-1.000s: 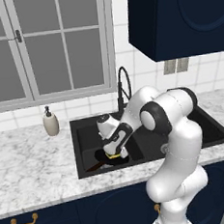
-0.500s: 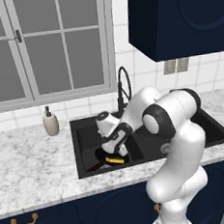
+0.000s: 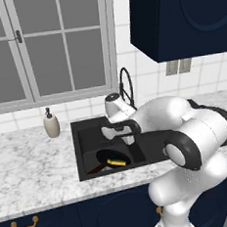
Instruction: Pick the pan and sponge and place them into the sink. Then turn on the water.
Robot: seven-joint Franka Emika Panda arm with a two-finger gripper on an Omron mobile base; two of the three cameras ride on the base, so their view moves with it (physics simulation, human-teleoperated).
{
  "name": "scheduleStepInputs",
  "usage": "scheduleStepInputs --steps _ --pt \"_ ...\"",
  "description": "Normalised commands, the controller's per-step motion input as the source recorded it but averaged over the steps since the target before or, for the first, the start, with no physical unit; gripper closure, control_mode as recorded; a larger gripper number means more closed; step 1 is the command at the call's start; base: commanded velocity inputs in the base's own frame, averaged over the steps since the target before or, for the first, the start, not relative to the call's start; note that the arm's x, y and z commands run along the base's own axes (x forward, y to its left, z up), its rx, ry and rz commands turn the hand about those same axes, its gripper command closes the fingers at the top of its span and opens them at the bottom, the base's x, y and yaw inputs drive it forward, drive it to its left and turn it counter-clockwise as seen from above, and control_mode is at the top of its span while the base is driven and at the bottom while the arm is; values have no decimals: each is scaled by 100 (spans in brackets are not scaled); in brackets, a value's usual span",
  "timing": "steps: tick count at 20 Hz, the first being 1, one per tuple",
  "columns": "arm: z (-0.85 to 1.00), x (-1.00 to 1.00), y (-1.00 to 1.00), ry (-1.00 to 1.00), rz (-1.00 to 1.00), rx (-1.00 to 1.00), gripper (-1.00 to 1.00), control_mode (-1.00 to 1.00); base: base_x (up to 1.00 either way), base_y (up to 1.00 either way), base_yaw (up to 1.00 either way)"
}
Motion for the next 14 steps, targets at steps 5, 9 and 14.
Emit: scheduleStepInputs --steps 5,9,14 --pt "88 -37 -52 0 -24 0 -100 -100 0 0 0" --pt "70 -24 -59 1 -27 0 -100 -100 0 0 0" --pt "36 -3 -80 3 -44 2 -100 -100 0 0 0"
